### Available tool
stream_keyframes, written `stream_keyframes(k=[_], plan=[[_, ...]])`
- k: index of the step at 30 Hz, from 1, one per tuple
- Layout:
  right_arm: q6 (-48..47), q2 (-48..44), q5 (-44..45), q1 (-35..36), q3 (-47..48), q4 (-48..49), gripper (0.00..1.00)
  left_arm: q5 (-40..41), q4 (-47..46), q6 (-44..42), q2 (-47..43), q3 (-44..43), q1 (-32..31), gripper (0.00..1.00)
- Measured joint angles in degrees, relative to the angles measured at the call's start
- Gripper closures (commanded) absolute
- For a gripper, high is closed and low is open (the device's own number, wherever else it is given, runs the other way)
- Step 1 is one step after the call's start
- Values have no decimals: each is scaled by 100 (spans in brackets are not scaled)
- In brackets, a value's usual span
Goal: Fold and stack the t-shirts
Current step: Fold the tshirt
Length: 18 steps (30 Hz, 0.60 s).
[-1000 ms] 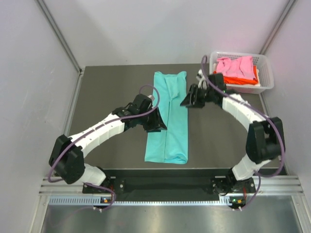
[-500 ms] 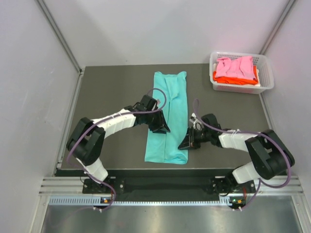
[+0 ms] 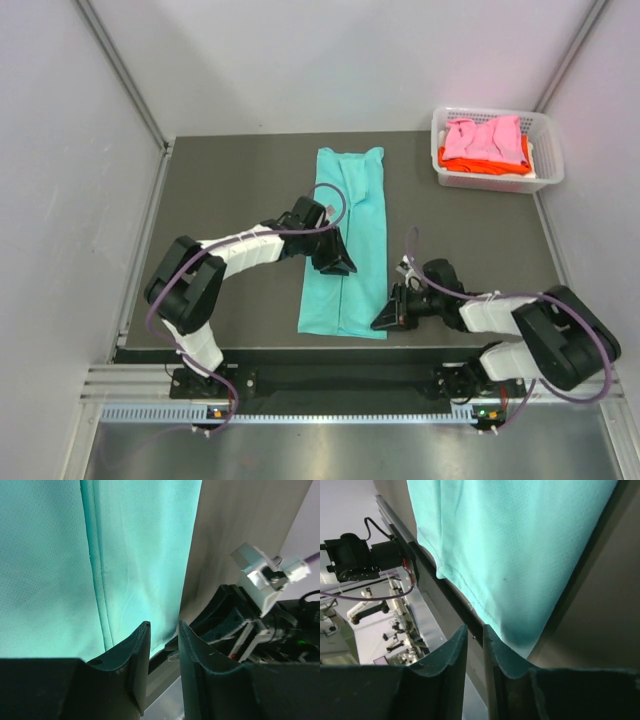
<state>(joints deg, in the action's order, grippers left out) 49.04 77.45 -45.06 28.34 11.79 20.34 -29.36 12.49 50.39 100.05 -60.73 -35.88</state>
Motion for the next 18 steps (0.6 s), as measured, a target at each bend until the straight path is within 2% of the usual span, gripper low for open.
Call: stream_keyframes(k=[4,8,11,13,18], plan=[[-417,-697,243,-245,623,-1064,71,-68,-57,13,0,66,0,67],[-1045,-975,804,-1008,1899,-1917,69,-136,-201,37,17,140,-7,67],[-1392,-516,1091,-1445,2911,-2028,70,-184,-345,48,151,142,-26,67],[-1567,155,1204,-1622,3683,-1989,76,-190,-393,42,289,136,-76,67],[-1655,2046,1296,-1740,5396,-1773,85,-197,-393,-37,603,50,-240,68]])
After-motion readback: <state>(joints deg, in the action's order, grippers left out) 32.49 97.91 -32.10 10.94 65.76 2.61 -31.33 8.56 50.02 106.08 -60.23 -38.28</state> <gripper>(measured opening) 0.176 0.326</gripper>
